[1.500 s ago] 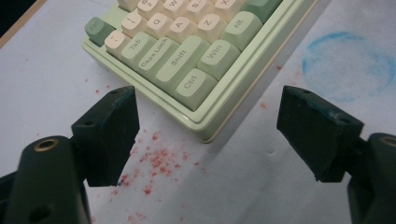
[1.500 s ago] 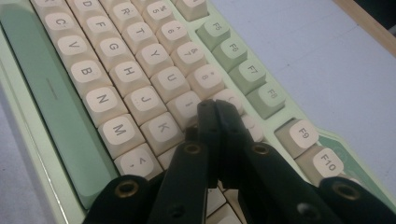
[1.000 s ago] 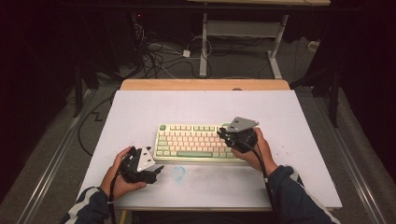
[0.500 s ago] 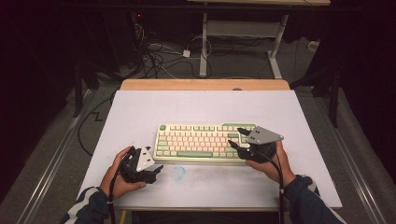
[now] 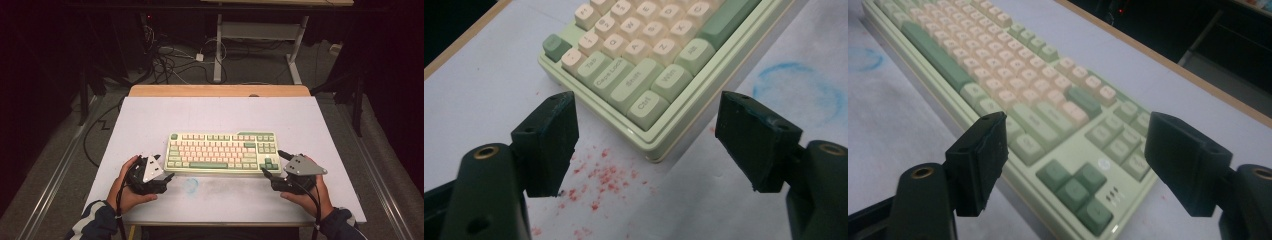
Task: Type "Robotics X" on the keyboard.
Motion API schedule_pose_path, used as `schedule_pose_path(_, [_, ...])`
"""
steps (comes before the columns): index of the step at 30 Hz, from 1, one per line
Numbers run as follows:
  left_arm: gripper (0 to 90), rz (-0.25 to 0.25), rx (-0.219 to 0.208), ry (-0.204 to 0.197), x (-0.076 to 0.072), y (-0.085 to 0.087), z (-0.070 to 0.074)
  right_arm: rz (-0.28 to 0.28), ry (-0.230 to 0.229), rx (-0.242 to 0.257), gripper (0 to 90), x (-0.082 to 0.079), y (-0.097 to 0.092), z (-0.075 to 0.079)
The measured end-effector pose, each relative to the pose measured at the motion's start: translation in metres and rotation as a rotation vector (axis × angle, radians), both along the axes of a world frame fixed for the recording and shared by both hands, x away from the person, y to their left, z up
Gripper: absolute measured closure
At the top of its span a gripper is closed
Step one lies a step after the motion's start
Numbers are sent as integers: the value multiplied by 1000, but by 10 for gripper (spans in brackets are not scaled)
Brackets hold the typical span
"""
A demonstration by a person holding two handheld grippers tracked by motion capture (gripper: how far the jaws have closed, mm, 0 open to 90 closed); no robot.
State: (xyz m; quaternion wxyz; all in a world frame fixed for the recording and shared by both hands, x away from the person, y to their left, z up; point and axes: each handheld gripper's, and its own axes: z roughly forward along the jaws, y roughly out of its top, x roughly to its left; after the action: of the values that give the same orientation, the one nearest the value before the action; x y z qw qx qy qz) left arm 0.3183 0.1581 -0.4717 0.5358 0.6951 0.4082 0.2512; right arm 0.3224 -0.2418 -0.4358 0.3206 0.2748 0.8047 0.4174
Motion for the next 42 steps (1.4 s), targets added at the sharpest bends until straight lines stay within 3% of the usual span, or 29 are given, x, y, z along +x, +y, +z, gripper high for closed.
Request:
schedule_pose_path(4, [313,2,-8,-5,1,-2,4,-25,-1,-5,224,-8,-8,-7])
schedule_pose_path(9, [407,-21,-45,16,4,-5,10,-37,4,-17,217,-10,-11,-12])
schedule_pose_path(15, [746,-45,-68,68,17,-16,23,-40,-16,-48,224,-10,-7,-13])
schedule_pose_path(19, [872,-85,-45,104,26,-29,27,-34,-14,-53,228,-9,-5,-14])
schedule_pose_path(23, [873,-110,-19,151,38,-47,30,-31,0,-63,231,-8,-4,-16])
schedule_pose_path(30, [873,-119,9,161,61,-78,30,-19,17,-82,234,-7,-2,-20])
schedule_pose_path(33, [872,-119,30,158,68,-86,27,-18,24,-89,236,-7,-2,-21])
schedule_pose_path(39, [872,-108,9,164,82,-98,24,-12,29,-88,236,-5,-2,-21])
schedule_pose_path(42, [872,-111,30,167,86,-104,20,-7,32,-91,237,-5,-1,-22])
